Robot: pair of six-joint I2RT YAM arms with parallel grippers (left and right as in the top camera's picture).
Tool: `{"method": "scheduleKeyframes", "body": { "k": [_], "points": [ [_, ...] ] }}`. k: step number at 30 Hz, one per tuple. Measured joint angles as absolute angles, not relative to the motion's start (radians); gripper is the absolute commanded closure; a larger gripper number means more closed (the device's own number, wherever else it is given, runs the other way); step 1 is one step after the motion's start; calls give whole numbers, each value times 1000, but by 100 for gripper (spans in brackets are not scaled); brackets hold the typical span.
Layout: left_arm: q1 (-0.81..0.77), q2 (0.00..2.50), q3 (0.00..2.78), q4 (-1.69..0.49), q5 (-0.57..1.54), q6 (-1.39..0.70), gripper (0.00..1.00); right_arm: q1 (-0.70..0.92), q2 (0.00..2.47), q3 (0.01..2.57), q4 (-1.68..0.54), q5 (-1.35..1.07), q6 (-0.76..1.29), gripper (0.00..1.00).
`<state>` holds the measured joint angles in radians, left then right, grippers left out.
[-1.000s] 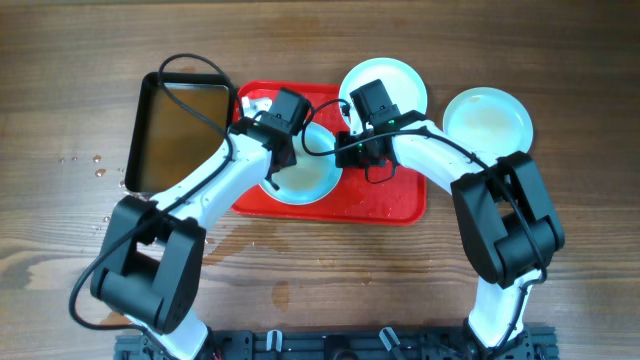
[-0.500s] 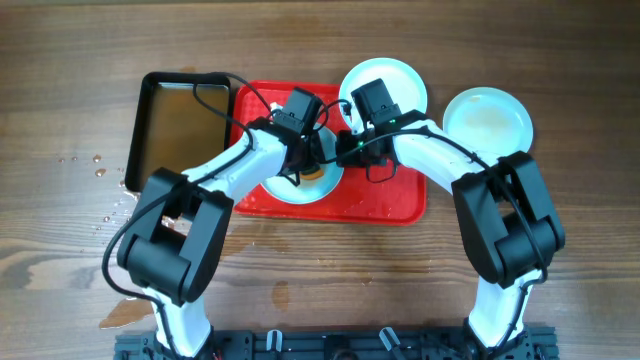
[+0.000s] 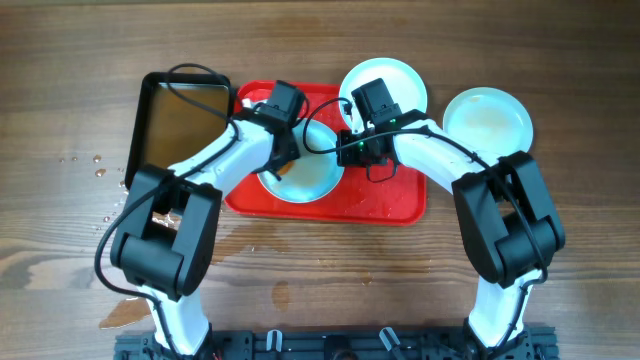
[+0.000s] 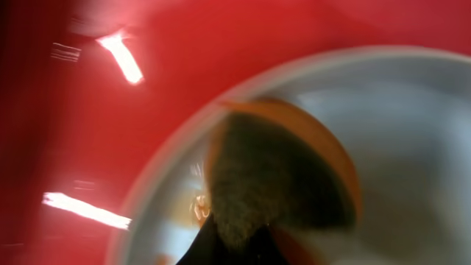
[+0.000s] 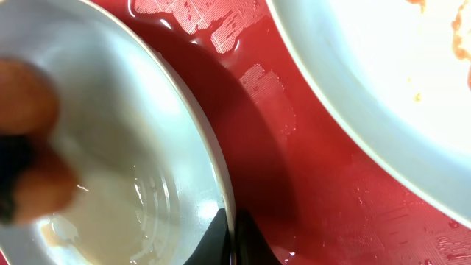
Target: Clean dirty plates on tray and stack at the side
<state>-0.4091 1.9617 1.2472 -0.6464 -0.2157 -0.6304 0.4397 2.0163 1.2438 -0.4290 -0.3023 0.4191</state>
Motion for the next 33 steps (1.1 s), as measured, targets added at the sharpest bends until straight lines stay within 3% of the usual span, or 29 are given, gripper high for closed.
{"method": "scheduleKeyframes", "body": {
  "k": [11,22,33],
  "points": [
    [-384,1842,1219,-669,-376,-629,96,453,2018,1245,-425,-313,422,96],
    [-435,1868,1218,-536,69,-630,96,448,2018,1245,-425,-310,422,96],
    [-520,1946,1225,-587,27,-630,96,449,2018,1245,-429,-307,422,96]
  ]
}}
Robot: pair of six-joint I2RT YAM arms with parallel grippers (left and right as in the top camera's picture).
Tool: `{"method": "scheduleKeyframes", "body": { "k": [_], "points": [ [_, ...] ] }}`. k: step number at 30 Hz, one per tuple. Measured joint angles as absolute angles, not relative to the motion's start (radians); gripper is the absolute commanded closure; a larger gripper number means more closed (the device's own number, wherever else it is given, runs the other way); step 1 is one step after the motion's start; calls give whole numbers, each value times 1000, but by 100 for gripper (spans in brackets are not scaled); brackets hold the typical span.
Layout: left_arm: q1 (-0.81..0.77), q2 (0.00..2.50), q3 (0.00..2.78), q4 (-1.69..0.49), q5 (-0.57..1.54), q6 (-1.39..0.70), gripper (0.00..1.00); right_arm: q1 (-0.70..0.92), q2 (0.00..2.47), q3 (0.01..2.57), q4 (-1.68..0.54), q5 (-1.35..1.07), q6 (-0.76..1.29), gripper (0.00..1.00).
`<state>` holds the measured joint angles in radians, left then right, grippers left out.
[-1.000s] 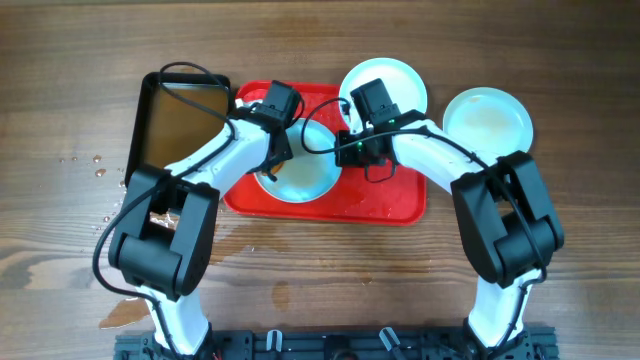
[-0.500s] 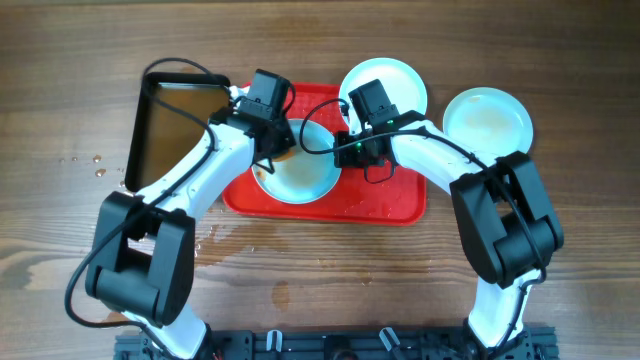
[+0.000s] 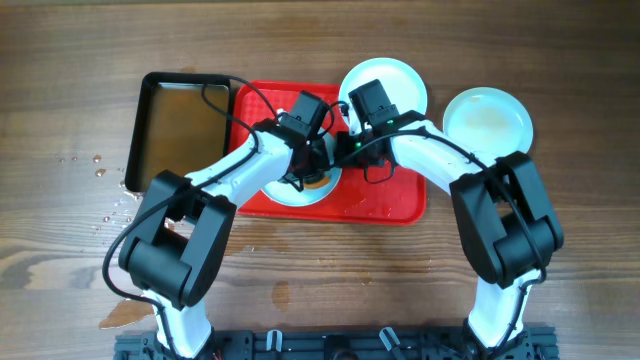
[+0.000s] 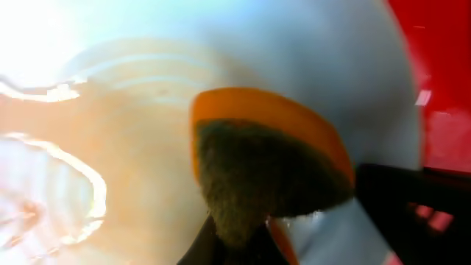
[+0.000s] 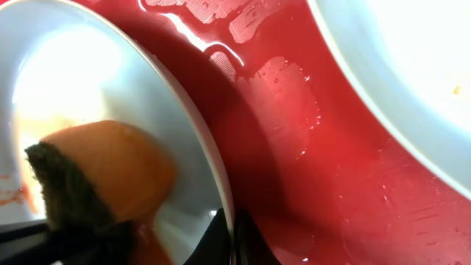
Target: Clean dirty plates on tray and stack at the side
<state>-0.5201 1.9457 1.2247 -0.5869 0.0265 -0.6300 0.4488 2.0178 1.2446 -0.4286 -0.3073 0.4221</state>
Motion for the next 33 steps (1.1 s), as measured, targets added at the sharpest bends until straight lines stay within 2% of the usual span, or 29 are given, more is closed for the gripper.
{"method": "scheduleKeyframes", "body": {
  "k": [11,23,30,33],
  "points": [
    [-454,1943,1235,-775,-296,-630,96,450,2018,1245,-428,-310,422,96],
    [-427,1850,1224,-779,-464,-577,96,453,2018,1245,-426,-313,422,96],
    [-422,1755,1221,-778,-486,-572,96,453,2018,1245,-426,-313,422,96],
    [-422,1739,1221,-749,-389,-573,96,453,2018,1245,-426,-312,422,96]
  ]
}}
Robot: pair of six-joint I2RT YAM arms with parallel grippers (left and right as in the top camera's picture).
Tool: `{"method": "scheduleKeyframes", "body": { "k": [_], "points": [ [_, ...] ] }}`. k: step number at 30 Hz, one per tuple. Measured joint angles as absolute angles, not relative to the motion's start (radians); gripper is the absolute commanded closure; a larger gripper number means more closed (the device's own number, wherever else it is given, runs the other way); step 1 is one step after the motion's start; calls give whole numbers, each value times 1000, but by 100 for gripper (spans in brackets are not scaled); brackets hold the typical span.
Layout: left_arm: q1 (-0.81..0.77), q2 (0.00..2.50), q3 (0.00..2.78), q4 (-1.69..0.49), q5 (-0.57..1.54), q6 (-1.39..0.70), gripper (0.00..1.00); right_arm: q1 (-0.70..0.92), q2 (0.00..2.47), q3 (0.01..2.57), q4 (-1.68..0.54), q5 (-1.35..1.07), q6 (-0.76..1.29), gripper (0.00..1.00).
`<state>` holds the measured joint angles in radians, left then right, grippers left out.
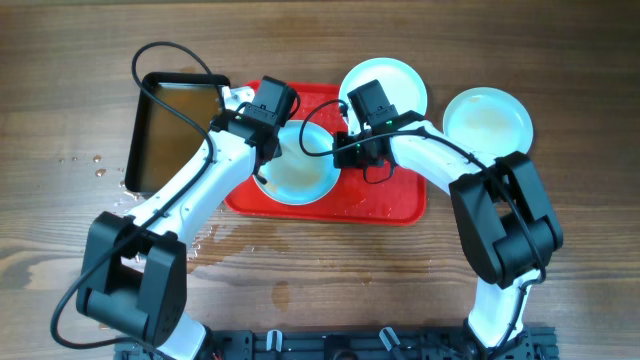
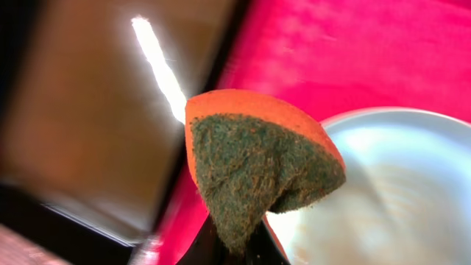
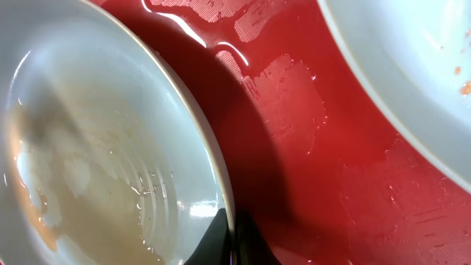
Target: Clean dirty plates on tray and stack at the side
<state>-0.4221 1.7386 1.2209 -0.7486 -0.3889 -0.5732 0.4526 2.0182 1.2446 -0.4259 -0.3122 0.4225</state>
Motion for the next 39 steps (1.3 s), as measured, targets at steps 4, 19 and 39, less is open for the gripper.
{"method": "scheduleKeyframes", "body": {
  "k": [4,19,39],
  "points": [
    [-422,1743,1218,-683,-169,-575,96,453,2018,1245,-426,-311,422,96],
    [-464,1900,1216,-667,46,-624,96,453,2018,1245,-426,-310,422,96],
    [-464,1870,1237,-842,-443,-627,96,453,2018,1245,-426,-310,422,96]
  ]
}}
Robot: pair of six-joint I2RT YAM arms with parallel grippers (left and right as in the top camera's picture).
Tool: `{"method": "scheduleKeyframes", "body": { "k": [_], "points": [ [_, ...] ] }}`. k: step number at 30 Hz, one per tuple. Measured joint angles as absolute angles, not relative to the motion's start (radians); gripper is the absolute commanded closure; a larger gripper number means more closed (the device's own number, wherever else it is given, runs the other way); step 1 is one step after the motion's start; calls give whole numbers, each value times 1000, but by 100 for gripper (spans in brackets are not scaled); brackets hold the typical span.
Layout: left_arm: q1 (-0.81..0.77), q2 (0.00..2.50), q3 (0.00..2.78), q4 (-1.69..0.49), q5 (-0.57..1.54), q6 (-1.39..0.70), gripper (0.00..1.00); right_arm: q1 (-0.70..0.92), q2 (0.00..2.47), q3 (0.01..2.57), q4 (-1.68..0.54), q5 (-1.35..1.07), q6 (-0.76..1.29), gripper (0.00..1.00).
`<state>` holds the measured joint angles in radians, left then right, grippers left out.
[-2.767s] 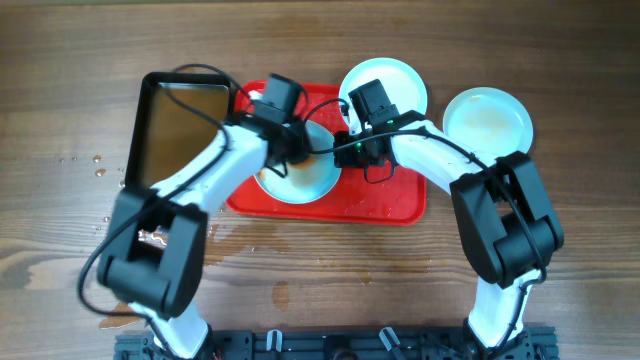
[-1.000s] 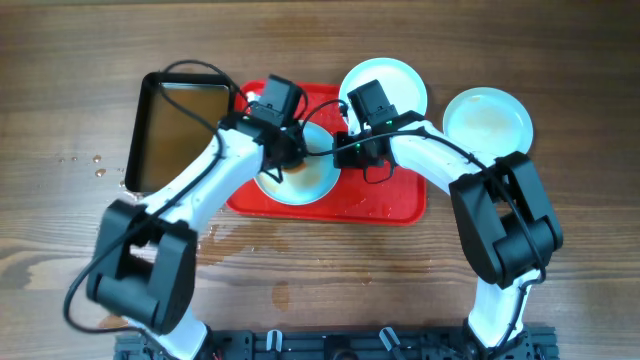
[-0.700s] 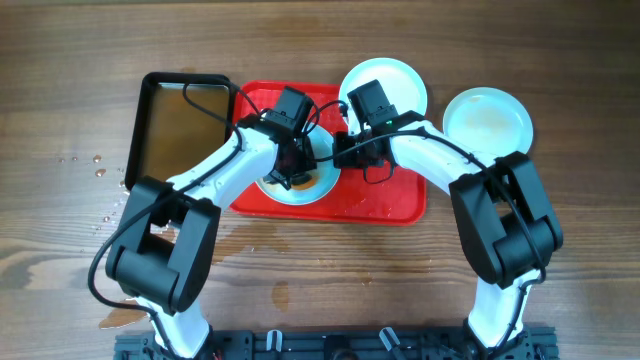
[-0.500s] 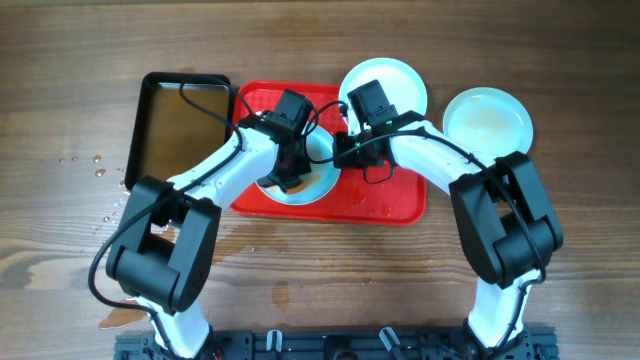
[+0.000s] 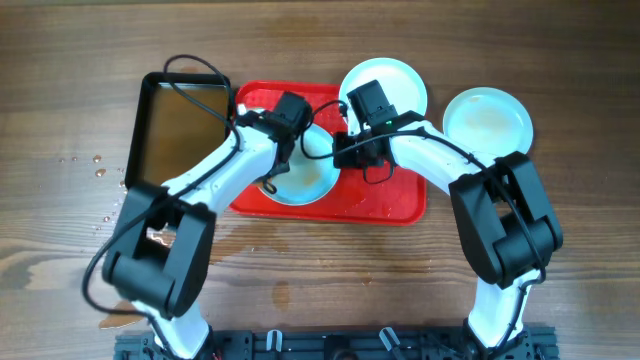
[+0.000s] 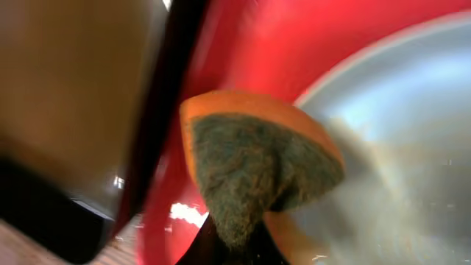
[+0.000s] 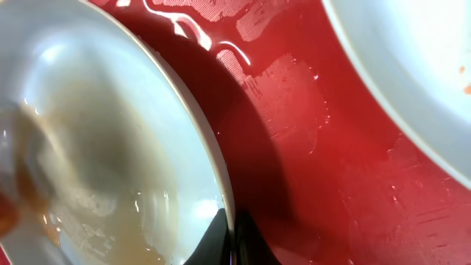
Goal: Clean dirty plates on tray and stack at the side
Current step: 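Withdraw the left gripper with the sponge to the black tray, then lift the cleaned plate with the right gripper and carry it right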
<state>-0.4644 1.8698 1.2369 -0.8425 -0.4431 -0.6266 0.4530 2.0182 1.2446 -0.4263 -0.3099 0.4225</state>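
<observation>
A white plate with a brownish wet film lies on the red tray. My right gripper is shut on the plate's right rim. My left gripper is shut on an orange sponge with a green scouring face. The sponge sits at the left rim of the plate. In the overhead view the left gripper is at the plate's upper left. A second white plate, with orange specks, lies at the tray's back edge. A third plate rests on the table to the right.
A black tray holding brown liquid stands just left of the red tray, and its rim is close beside the sponge. Water films the red tray, and droplets lie on the wooden table at the left.
My left gripper has moved the sponge from over the border of the two trays to the plate's left rim. The right gripper still pinches the plate's right rim in the same place.
The sponge was first at the plate's left rim. Then it was inside the plate, near the right gripper. After that it was over the red tray's left edge beside the black tray, and now it is back at the plate's left side. The right gripper held the rim throughout.
</observation>
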Motion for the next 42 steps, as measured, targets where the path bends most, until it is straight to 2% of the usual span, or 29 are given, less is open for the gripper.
{"method": "scheduleKeyframes", "body": {
  "k": [8,11,17,25,30,36,42],
  "points": [
    [-436,1662,1258,-846,-457,-627,96,453,2018,1245,-426,-310,422,96],
    [-357,1621,1264,-846,-402,-627,96,453,2018,1245,-429,-310,422,95],
    [-89,1627,1264,-865,-160,-627,96,451,2010,1246,-459,-305,422,96],
    [54,1660,1264,-899,0,-569,96,461,1864,1246,-477,-260,422,96],
    [56,1661,1264,-898,30,-514,96,497,1715,1246,-484,-148,393,96],
    [56,1661,1264,-898,27,-498,96,545,1645,1246,-530,20,343,96],
    [63,1661,1264,-902,13,-493,96,648,1636,1317,-598,343,208,96]
  ]
}}
